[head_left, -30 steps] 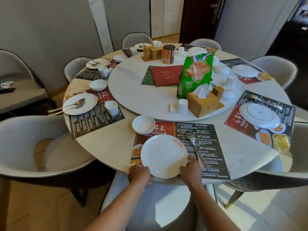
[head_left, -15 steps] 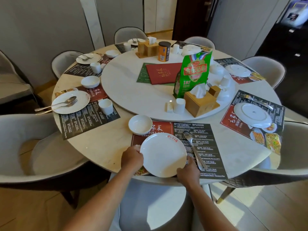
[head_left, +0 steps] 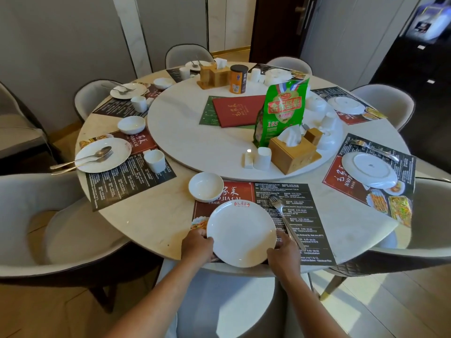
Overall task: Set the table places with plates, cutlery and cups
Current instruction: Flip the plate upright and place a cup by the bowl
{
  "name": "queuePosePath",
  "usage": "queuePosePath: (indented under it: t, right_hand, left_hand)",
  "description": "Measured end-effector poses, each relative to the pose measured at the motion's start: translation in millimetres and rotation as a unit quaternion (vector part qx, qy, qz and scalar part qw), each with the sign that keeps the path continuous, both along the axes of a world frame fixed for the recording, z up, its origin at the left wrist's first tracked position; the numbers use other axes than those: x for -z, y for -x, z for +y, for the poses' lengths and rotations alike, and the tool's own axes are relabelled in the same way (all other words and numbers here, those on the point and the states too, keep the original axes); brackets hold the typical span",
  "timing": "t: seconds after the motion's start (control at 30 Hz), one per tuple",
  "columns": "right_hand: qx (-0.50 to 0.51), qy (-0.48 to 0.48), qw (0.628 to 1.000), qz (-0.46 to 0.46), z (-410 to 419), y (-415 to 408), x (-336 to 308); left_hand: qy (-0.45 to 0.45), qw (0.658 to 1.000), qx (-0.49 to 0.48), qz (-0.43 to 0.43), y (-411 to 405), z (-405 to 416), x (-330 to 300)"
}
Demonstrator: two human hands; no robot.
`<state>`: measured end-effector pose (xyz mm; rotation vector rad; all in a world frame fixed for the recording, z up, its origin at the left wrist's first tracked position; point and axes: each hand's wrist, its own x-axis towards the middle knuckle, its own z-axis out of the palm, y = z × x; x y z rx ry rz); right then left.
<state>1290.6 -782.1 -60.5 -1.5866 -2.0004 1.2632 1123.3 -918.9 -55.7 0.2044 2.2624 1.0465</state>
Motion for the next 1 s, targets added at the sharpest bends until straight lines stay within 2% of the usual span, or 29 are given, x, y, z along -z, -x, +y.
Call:
queuePosePath:
  t: [0.27, 0.33, 0.43, 0.53, 0.67, 0.8, 1.0]
  right_hand:
    - [-0.001, 0.002, 1.000, 0.006, 1, 0, 4]
    - [-0.003, -0.040, 0.999, -0.013, 3, -1, 2]
    - [0.044, -0.132, 0.988, -0.072, 17, -3, -8]
    - [0.025, -0.175, 0.974, -0.139, 41, -4, -14]
    - [-0.022, -0.184, 0.962, -0.200, 67, -1, -12]
    - [-0.020, -0.163, 0.957, -0.238, 73, 3, -8]
    - [-0.034, -0.133, 0.969, -0.206, 79, 4, -6]
  left_hand:
    - [-0.005, 1.000, -0.011, -0.005, -2, 2, 1]
    - [-0.007, 1.000, -0.017, -0.005, -2, 2, 3]
    - [-0.005, 1.000, -0.027, -0.007, -1, 3, 5]
    - [-0.004, 0.999, -0.030, -0.014, 1, 4, 7]
    - [0.001, 0.999, -0.027, -0.016, 2, 6, 7]
    - [-0.002, 0.999, -0.032, -0.029, 4, 5, 11]
    - [-0.026, 0.997, -0.038, -0.055, 5, 3, 12]
